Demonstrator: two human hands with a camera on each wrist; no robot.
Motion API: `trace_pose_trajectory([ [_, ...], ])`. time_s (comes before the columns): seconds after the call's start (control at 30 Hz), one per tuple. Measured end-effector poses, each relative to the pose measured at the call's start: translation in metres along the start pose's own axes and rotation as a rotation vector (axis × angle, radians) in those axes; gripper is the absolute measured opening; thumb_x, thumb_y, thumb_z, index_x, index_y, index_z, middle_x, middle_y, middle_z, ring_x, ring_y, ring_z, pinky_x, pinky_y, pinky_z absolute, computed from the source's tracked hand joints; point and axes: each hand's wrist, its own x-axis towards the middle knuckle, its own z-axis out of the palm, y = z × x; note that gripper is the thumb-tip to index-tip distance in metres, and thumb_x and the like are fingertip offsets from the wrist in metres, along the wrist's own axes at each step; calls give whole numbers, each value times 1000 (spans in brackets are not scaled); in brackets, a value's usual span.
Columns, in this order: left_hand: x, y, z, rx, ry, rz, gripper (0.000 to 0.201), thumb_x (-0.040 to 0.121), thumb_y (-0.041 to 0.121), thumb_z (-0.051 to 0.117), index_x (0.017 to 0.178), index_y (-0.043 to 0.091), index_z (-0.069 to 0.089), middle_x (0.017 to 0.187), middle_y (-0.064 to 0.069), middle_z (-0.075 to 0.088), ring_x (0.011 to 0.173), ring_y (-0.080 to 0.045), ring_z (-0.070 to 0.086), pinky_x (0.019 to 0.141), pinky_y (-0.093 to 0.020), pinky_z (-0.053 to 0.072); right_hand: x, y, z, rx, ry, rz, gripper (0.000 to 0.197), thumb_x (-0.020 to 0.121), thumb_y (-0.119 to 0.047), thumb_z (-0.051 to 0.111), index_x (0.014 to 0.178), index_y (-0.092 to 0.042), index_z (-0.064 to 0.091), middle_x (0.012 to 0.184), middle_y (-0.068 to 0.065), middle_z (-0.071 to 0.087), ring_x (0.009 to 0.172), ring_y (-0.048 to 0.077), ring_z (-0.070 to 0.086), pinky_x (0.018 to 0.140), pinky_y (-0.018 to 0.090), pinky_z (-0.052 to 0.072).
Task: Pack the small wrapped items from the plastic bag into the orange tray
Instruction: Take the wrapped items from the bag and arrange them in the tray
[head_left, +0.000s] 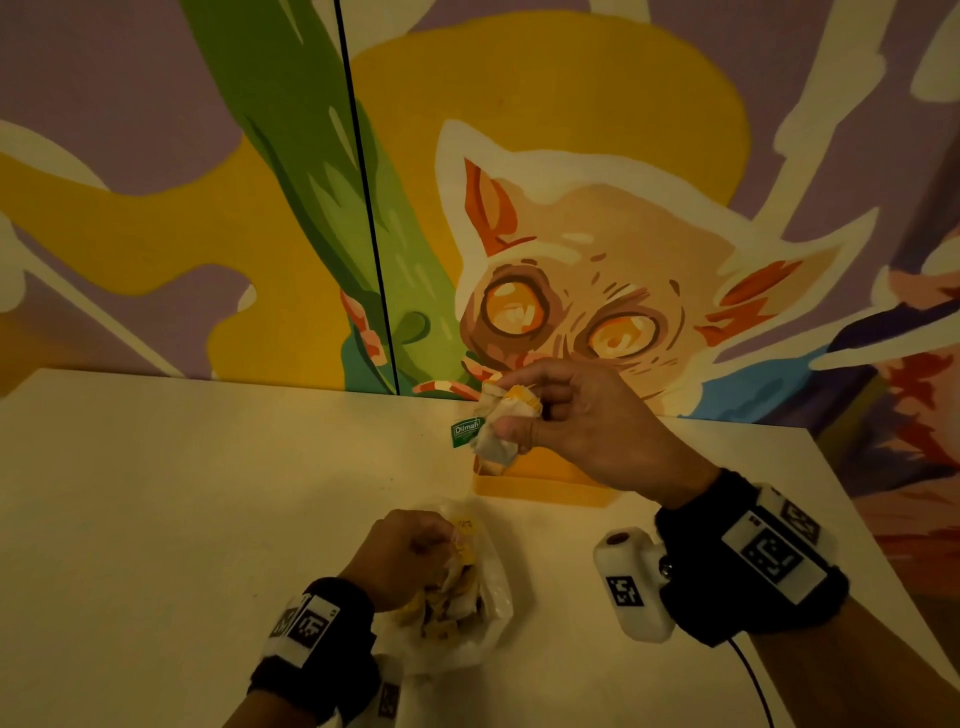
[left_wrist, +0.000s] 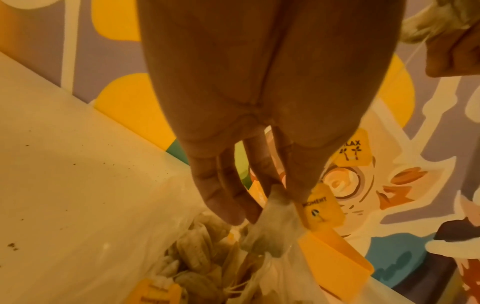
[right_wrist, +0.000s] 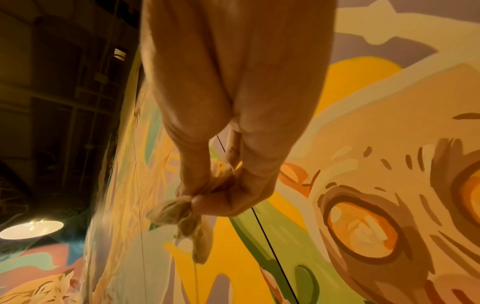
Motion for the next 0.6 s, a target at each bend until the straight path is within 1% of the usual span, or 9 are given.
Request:
trace_pose_trajectory([
  [0.1, -1, 2, 1, -58, 74, -1, 26, 88, 14, 66, 74, 35, 65, 78, 10, 69, 68, 3, 62, 65, -15, 49, 0, 0, -2, -12, 10, -2, 34, 76, -7, 77, 108, -13, 67, 91, 11, 73, 76, 30, 70, 68, 33, 60],
  [0.23, 1, 6, -4, -98, 203, 38, 22, 90, 15, 65, 77, 32, 66, 83, 13, 70, 80, -9, 63, 73, -23, 50, -2, 9, 1, -48, -15, 17, 32, 75, -12, 80, 104, -19, 69, 88, 13, 72, 78, 36, 68, 70, 43, 60],
  [0.27, 1, 7, -5, -115, 217, 41, 20, 90, 16, 66, 78, 32, 67, 86, 14, 70, 84, -8, 62, 74, -23, 49, -3, 12, 3, -63, -23, 27, 32, 74, -12, 80, 103, -18, 69, 88, 15, 72, 78, 38, 67, 71, 46, 59],
  [0.33, 0, 12, -10, -171, 226, 12, 13, 89, 19, 68, 80, 28, 69, 93, 17, 70, 93, -1, 60, 74, -19, 46, -6, 18, 7, -73, -35, 55, 31, 75, -9, 81, 103, -14, 70, 88, 17, 71, 76, 38, 67, 72, 45, 58],
  [0.37, -1, 14, -12, -205, 232, 4, 14, 89, 17, 68, 78, 26, 69, 92, 18, 69, 93, 3, 60, 72, -15, 44, -7, 20, 8, -75, -41, 68, 31, 75, -8, 80, 104, -12, 70, 88, 17, 71, 73, 34, 67, 72, 43, 58],
  [0.43, -3, 21, -16, -287, 250, 37, 20, 89, 9, 66, 73, 22, 66, 77, 19, 69, 80, 6, 62, 69, -10, 44, -9, 22, 10, -81, -43, 86, 32, 75, -7, 80, 105, -10, 70, 89, 12, 72, 72, 23, 67, 72, 40, 58],
  [0.47, -4, 24, -17, -336, 263, 49, 21, 90, 5, 64, 74, 18, 65, 72, 19, 68, 73, 5, 61, 69, -12, 45, -9, 23, 11, -84, -42, 91, 32, 75, -7, 80, 105, -11, 70, 90, 11, 72, 74, 20, 67, 74, 40, 58],
  [0.5, -4, 28, -19, -385, 274, 48, 19, 90, 2, 62, 75, 14, 64, 70, 17, 68, 68, 2, 60, 68, -13, 45, -9, 24, 11, -90, -39, 98, 32, 74, -8, 80, 104, -13, 70, 92, 11, 72, 77, 21, 68, 76, 42, 58],
  [0.6, -7, 42, -24, -494, 290, 3, 12, 92, 0, 58, 84, 6, 64, 65, 8, 70, 57, -5, 56, 55, -16, 45, -10, 27, 14, -116, -56, 127, 33, 72, -10, 83, 102, -16, 71, 94, 15, 72, 87, 30, 70, 81, 47, 57],
])
